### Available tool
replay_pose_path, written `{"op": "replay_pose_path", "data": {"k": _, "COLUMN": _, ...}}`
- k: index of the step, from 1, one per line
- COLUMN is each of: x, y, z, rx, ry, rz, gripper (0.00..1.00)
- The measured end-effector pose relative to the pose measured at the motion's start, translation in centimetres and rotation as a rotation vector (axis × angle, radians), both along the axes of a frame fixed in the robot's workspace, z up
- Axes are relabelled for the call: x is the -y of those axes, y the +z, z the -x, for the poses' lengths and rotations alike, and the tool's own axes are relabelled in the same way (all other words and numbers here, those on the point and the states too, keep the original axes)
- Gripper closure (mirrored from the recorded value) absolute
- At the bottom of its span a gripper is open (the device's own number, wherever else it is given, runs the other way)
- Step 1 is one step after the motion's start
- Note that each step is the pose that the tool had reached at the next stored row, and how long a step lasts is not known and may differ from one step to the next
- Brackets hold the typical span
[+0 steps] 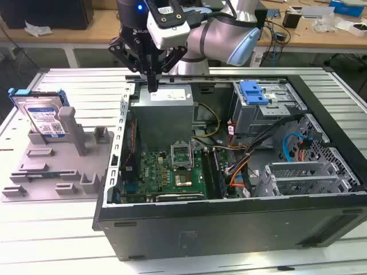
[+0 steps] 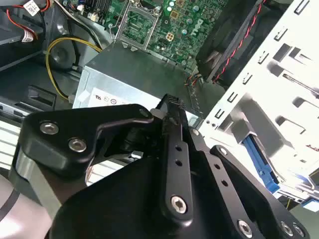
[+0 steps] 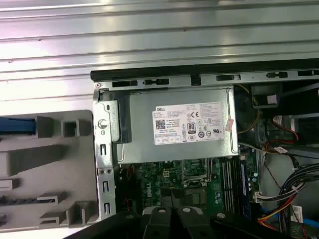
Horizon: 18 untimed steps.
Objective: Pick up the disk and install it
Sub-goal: 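Reach for the disk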
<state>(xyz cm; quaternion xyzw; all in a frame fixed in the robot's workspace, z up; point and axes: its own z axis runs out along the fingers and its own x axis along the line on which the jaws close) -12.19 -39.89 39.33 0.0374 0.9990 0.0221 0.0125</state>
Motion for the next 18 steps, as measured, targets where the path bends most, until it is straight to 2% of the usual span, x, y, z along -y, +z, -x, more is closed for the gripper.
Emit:
{"op": "replay_pose_path", "data": {"k": 12, "x": 0.0, "y": 0.0, "z": 0.0, "rx": 0.0, "ry": 0.0, "rz": 0.0, "gripper": 0.89}}
{"op": "replay_pose_path", "data": {"k": 13, "x": -0.02, "y": 0.0, "z": 0.5, "rx": -0.0001, "ry": 0.0, "rz": 0.0, "gripper": 0.89}}
{"op": "replay_pose_path", "data": {"k": 15, "x": -0.4, "y": 0.0, "z": 1.7, "rx": 0.0, "ry": -0.002, "rz": 0.0, "gripper": 0.89}}
{"op": "replay_pose_path", "data": {"k": 18, "x": -0.82, "y": -0.01, "z": 2.8, "rx": 0.0, "ry": -0.004, "rz": 0.0, "gripper": 0.89}}
